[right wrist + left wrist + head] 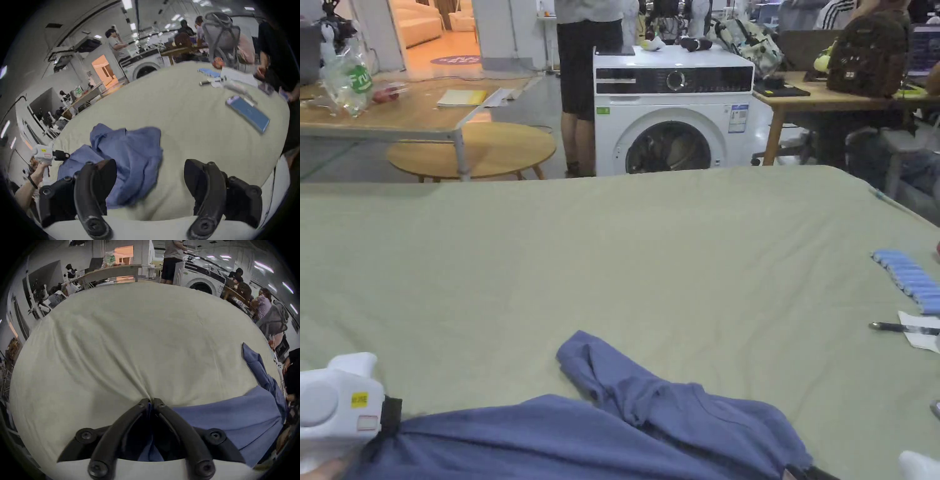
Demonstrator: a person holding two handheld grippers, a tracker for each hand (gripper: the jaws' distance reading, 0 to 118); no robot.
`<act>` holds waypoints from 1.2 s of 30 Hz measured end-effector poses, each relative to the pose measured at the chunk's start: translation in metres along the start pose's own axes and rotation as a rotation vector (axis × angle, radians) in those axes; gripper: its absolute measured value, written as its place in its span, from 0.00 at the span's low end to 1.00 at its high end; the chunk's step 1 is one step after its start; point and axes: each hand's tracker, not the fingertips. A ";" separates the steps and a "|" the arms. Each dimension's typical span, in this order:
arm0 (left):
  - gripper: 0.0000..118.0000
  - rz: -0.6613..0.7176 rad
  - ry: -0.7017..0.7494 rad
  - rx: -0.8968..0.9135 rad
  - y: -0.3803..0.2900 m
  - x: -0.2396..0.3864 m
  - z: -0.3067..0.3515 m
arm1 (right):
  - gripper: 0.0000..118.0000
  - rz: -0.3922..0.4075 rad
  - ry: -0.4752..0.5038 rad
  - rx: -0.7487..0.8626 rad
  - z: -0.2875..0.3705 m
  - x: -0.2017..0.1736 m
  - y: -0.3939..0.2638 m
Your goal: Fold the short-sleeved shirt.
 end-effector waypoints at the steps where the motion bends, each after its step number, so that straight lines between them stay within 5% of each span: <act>1: 0.00 0.004 -0.004 -0.005 -0.001 -0.001 0.001 | 0.73 -0.015 0.009 -0.035 -0.006 0.000 -0.004; 2: 0.00 0.008 -0.008 -0.005 -0.001 -0.002 0.001 | 0.69 -0.042 0.031 -0.052 -0.013 0.001 -0.009; 3: 0.00 0.016 -0.010 -0.004 -0.002 -0.001 0.002 | 0.54 -0.056 0.037 -0.053 -0.020 0.002 -0.012; 5: 0.00 0.032 -0.013 0.007 -0.005 -0.003 0.005 | 0.02 -0.103 0.045 -0.096 -0.029 0.001 -0.016; 6: 0.00 0.046 -0.018 0.016 -0.006 -0.003 0.008 | 0.02 -0.128 0.054 -0.092 -0.027 -0.001 -0.017; 10: 0.00 0.080 -0.057 0.301 -0.030 -0.001 0.060 | 0.02 0.013 0.076 0.006 0.003 -0.015 -0.003; 15: 0.00 0.040 -0.162 0.527 -0.025 -0.013 0.168 | 0.02 0.067 0.146 0.121 0.023 -0.035 0.031; 22: 0.00 0.028 -0.130 0.832 -0.013 -0.028 0.313 | 0.02 0.177 0.203 0.323 0.070 -0.083 0.109; 36: 0.00 0.079 -0.088 0.997 0.086 -0.019 0.362 | 0.02 0.352 0.143 0.547 0.091 -0.189 0.266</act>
